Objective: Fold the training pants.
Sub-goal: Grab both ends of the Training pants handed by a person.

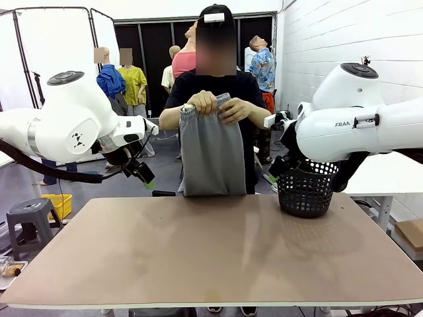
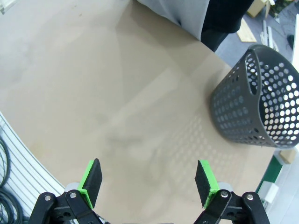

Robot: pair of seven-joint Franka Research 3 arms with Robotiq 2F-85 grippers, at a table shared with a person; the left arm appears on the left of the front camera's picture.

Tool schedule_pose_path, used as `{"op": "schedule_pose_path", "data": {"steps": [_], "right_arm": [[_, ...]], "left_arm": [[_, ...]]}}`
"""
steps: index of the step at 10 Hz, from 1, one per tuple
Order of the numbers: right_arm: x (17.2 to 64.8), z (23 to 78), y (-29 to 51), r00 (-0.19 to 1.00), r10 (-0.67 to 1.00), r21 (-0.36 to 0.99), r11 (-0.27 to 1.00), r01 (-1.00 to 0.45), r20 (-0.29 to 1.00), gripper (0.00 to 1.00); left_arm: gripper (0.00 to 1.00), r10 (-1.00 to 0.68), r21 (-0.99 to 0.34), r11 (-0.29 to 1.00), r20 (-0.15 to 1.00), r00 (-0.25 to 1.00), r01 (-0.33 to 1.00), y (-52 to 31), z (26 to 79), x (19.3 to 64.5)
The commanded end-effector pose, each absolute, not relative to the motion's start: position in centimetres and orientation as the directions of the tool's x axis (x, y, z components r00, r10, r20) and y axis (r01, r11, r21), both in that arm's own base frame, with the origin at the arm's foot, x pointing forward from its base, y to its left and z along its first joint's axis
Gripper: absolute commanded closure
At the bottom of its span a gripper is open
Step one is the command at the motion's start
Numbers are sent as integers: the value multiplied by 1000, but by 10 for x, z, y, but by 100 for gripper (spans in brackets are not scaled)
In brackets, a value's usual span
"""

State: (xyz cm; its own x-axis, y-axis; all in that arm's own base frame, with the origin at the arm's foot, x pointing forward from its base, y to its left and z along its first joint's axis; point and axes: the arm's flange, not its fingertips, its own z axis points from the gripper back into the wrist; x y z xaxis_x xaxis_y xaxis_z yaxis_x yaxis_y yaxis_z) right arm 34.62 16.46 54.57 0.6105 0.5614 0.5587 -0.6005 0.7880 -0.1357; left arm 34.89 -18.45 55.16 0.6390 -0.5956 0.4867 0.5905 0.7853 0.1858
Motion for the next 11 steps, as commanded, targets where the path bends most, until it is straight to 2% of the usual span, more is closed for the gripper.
{"op": "schedule_pose_path", "data": {"steps": [1,11], "right_arm": [[347,546,164,611,560,-135,789,-600,559,0],[347,546,164,611,560,-135,789,-600,559,0]], "left_arm": [[0,-594,184,786,487,640,590,-184,552,349],[0,-594,184,786,487,640,590,-184,552,349]]}}
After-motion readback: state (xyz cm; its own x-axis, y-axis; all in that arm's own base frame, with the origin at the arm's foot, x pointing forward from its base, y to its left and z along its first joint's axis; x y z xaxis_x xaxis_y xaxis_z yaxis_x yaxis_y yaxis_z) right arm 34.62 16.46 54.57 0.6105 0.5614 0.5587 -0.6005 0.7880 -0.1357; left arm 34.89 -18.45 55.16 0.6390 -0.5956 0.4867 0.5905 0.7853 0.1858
